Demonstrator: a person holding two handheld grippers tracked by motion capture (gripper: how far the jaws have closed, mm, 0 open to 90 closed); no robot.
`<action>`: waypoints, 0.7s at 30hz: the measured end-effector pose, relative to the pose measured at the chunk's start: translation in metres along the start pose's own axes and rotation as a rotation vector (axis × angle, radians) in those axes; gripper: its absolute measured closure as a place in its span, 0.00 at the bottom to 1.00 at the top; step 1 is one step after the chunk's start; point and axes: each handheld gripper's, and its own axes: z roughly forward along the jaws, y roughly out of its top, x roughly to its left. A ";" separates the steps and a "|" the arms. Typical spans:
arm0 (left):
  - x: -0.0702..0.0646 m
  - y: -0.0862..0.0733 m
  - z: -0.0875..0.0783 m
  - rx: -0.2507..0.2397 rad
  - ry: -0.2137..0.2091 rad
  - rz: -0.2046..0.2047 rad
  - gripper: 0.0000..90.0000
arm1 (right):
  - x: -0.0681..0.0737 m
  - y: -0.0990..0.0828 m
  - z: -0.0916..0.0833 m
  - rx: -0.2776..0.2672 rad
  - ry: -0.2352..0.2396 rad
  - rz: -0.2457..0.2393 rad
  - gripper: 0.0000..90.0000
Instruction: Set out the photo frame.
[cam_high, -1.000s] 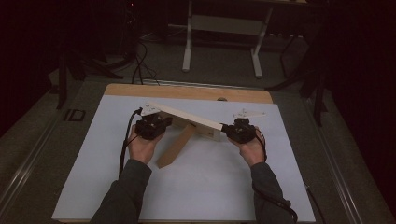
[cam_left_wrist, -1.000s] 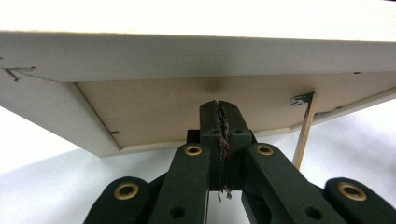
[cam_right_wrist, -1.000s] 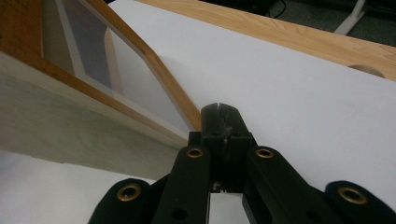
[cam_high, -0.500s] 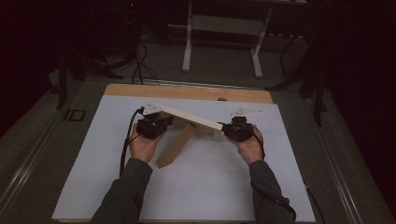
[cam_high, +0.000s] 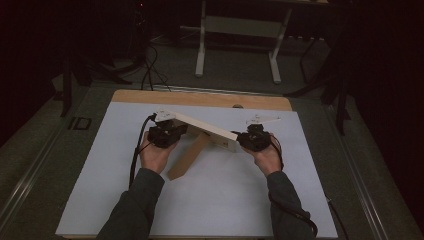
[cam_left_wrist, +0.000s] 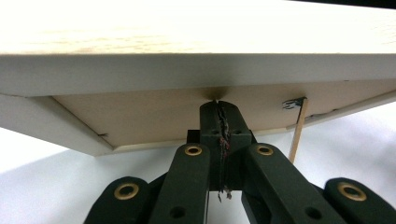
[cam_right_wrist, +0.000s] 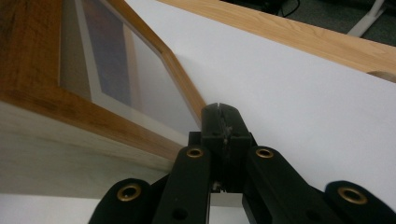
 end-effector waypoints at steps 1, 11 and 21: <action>0.000 0.000 0.000 0.001 0.000 0.001 1.00 | 0.000 0.000 0.000 0.000 0.000 0.000 1.00; -0.004 0.002 0.003 0.006 -0.004 0.009 1.00 | 0.002 -0.002 -0.002 0.006 0.010 -0.010 1.00; -0.010 0.004 0.004 0.008 -0.009 0.020 1.00 | 0.007 -0.001 -0.003 0.008 0.023 -0.025 1.00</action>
